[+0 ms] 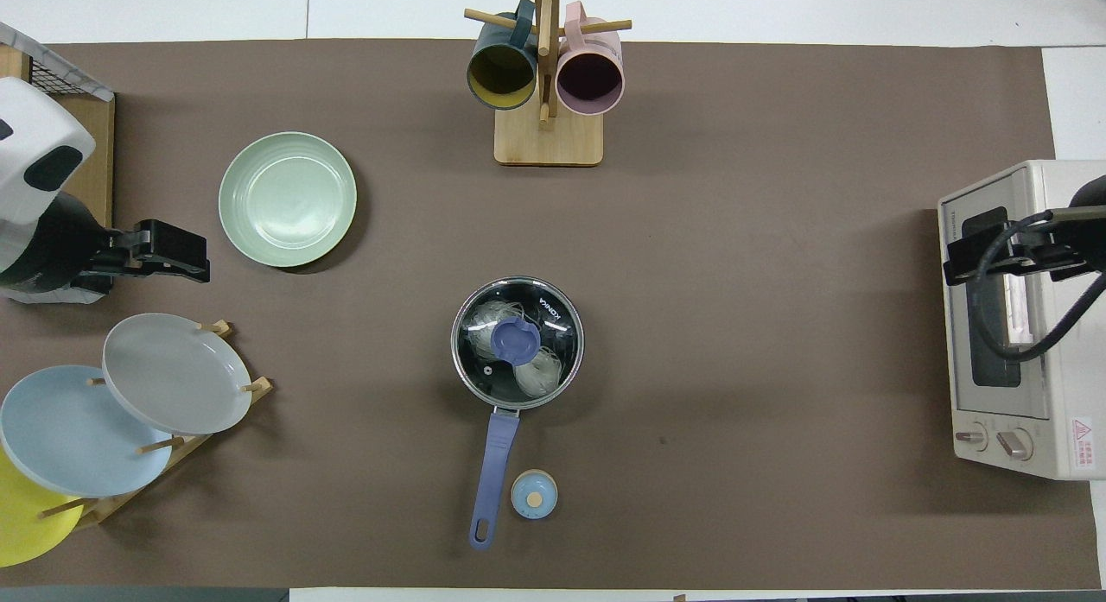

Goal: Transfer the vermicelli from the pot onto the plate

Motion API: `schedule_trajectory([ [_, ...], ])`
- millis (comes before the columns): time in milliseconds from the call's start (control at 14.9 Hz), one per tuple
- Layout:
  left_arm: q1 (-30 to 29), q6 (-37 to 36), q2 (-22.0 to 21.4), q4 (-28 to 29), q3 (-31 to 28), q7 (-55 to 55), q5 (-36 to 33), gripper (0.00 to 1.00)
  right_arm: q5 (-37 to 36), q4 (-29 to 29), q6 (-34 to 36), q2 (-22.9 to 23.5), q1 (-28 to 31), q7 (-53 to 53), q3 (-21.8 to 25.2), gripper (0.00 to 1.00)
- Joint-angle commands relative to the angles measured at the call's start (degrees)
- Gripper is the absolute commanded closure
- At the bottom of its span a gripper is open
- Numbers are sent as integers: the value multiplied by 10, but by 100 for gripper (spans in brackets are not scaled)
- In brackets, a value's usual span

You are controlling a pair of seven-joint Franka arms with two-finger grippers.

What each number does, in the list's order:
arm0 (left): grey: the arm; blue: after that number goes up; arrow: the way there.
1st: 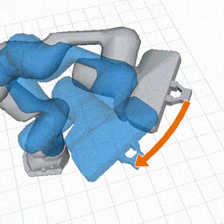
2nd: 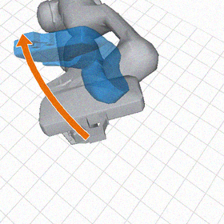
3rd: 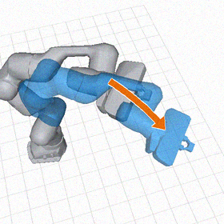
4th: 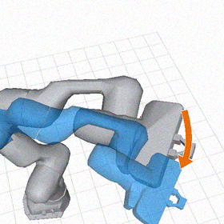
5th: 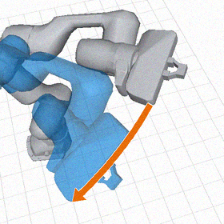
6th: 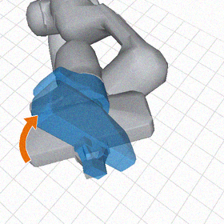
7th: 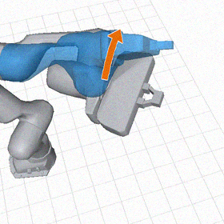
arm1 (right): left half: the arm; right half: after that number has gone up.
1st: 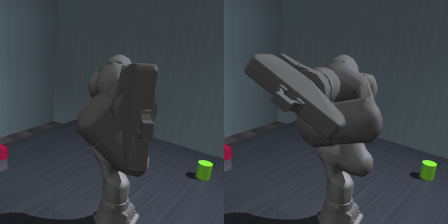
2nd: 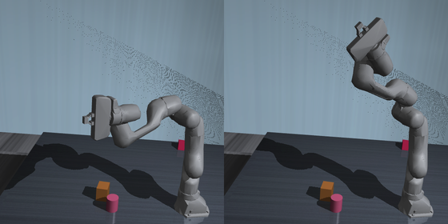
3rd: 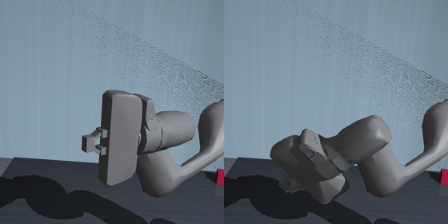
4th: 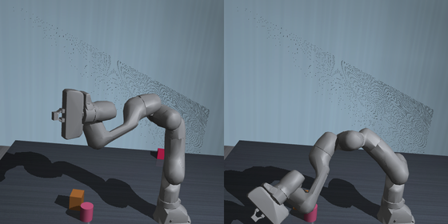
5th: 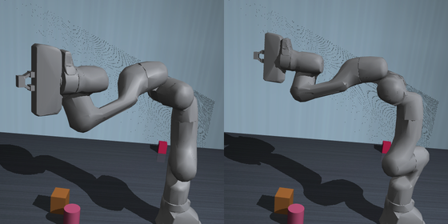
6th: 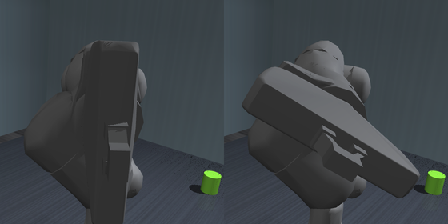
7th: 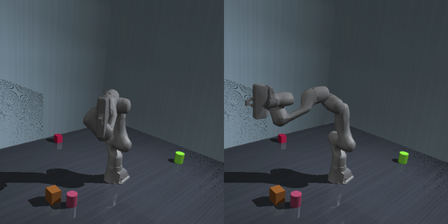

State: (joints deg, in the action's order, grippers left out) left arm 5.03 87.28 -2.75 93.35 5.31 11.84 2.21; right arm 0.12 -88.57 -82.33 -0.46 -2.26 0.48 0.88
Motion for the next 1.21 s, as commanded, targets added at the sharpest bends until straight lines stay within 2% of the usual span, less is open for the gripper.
schedule_trajectory([
  [0, -5, -3, -9, 8, 3, 2, 7, 0, 29, -6, -25, -6, 1, -12, -4, 0],
  [134, -5, -3, -9, 8, 3, 2, 8, 0, 29, -6, -26, -6, -17, -1, -18, 0],
  [536, -5, -3, -9, 8, 3, 2, 8, 0, 32, -3, -50, 12, -132, 174, -19, 0],
  [737, -5, -3, -9, 8, 3, 2, 8, 0, 37, 28, -77, 65, -206, 267, -20, 0],
  [938, -5, -3, -9, 8, 3, 2, 8, 0, 36, 84, -95, 131, -260, 356, -21, 0],
  [1139, -5, -3, -9, 8, 3, 2, 8, 0, 33, 88, -148, 165, -309, 416, -21, 0],
])
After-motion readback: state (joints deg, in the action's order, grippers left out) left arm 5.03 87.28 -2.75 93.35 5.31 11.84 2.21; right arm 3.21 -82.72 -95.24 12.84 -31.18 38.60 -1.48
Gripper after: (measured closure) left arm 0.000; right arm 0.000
